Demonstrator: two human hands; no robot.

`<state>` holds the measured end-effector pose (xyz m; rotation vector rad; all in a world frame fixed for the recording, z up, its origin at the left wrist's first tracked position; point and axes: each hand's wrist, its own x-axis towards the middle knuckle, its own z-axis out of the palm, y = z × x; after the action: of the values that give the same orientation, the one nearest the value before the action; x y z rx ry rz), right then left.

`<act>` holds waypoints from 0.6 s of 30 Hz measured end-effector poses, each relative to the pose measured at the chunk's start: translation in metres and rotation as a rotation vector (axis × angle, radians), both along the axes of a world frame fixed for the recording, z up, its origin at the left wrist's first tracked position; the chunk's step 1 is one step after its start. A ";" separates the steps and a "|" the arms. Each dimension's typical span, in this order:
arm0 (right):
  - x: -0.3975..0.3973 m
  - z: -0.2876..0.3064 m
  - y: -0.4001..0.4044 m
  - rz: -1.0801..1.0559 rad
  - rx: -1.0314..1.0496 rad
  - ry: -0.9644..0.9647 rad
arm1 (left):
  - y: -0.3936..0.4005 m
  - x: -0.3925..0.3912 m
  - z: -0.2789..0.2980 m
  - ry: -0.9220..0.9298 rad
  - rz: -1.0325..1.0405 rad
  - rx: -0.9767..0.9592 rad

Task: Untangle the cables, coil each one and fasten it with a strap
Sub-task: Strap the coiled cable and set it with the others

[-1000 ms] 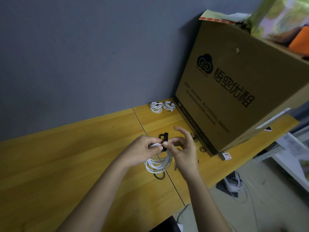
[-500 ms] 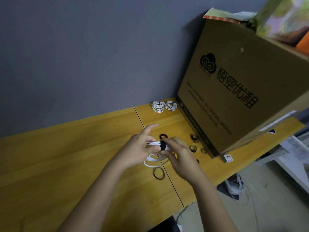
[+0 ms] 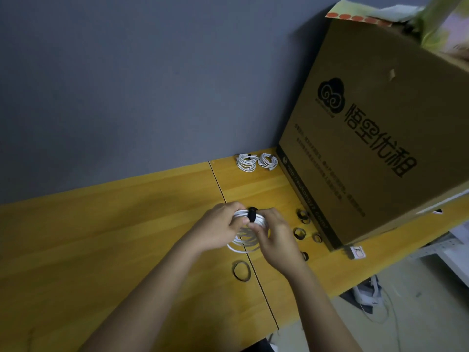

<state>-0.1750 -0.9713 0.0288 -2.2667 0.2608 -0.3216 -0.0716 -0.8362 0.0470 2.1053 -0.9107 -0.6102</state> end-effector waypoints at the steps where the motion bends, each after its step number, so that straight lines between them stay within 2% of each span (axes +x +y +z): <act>1: 0.003 0.000 -0.004 -0.040 0.124 -0.017 | -0.008 0.003 -0.001 -0.002 0.015 -0.014; 3: 0.009 -0.002 -0.015 -0.066 0.363 -0.022 | -0.025 0.010 -0.003 0.013 0.058 -0.027; 8: 0.041 -0.017 -0.051 -0.088 0.605 0.034 | -0.078 0.046 -0.018 0.098 0.216 0.053; 14: 0.105 -0.043 -0.112 -0.286 0.516 0.055 | -0.136 0.091 -0.049 0.240 0.345 -0.023; 18: 0.148 -0.071 -0.138 -0.301 0.530 0.129 | -0.153 0.121 -0.069 0.288 0.437 -0.037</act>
<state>-0.0271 -1.1094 -0.0425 -1.7235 0.6752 -0.2264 0.0494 -0.9897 -0.0223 2.0268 -0.2857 -0.6337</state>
